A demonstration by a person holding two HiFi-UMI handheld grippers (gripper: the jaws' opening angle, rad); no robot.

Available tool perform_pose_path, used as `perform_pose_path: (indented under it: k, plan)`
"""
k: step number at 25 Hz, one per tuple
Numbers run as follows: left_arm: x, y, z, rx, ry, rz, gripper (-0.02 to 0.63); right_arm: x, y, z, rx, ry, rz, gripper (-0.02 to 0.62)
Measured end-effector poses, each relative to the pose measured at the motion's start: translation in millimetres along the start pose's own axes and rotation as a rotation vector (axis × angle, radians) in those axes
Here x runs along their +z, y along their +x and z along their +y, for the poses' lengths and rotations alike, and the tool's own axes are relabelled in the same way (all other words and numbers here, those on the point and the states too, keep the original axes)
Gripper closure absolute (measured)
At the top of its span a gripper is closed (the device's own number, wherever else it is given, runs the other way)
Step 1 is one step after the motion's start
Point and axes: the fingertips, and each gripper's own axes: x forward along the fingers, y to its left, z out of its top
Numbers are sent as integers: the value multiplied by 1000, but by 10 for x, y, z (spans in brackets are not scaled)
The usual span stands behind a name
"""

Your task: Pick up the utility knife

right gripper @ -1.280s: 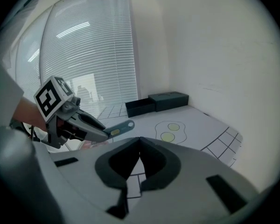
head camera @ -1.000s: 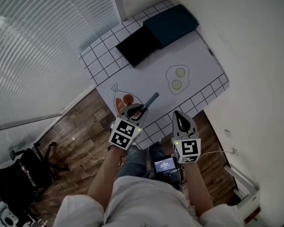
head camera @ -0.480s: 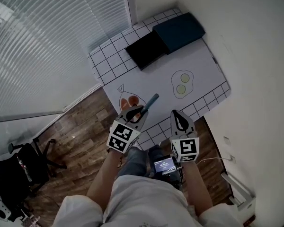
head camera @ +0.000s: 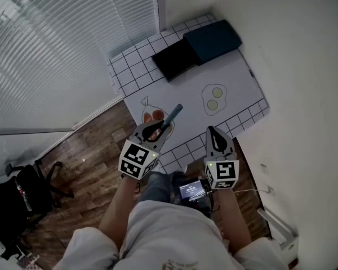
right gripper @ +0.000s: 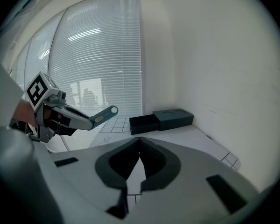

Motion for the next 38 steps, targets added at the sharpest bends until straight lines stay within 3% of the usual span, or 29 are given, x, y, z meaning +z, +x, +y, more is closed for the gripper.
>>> perform_pose_path:
  k: [8, 29, 38]
  plan:
    - [291, -311, -78, 30, 0, -98, 532, 338, -194, 26, 6, -42, -68, 589]
    - [1018, -1017, -382, 177, 118, -326, 532, 1223, -712, 31, 56, -44, -287, 589]
    - [1369, -1331, -301, 308, 161, -474, 532, 1549, -745, 206, 93, -34, -351, 589]
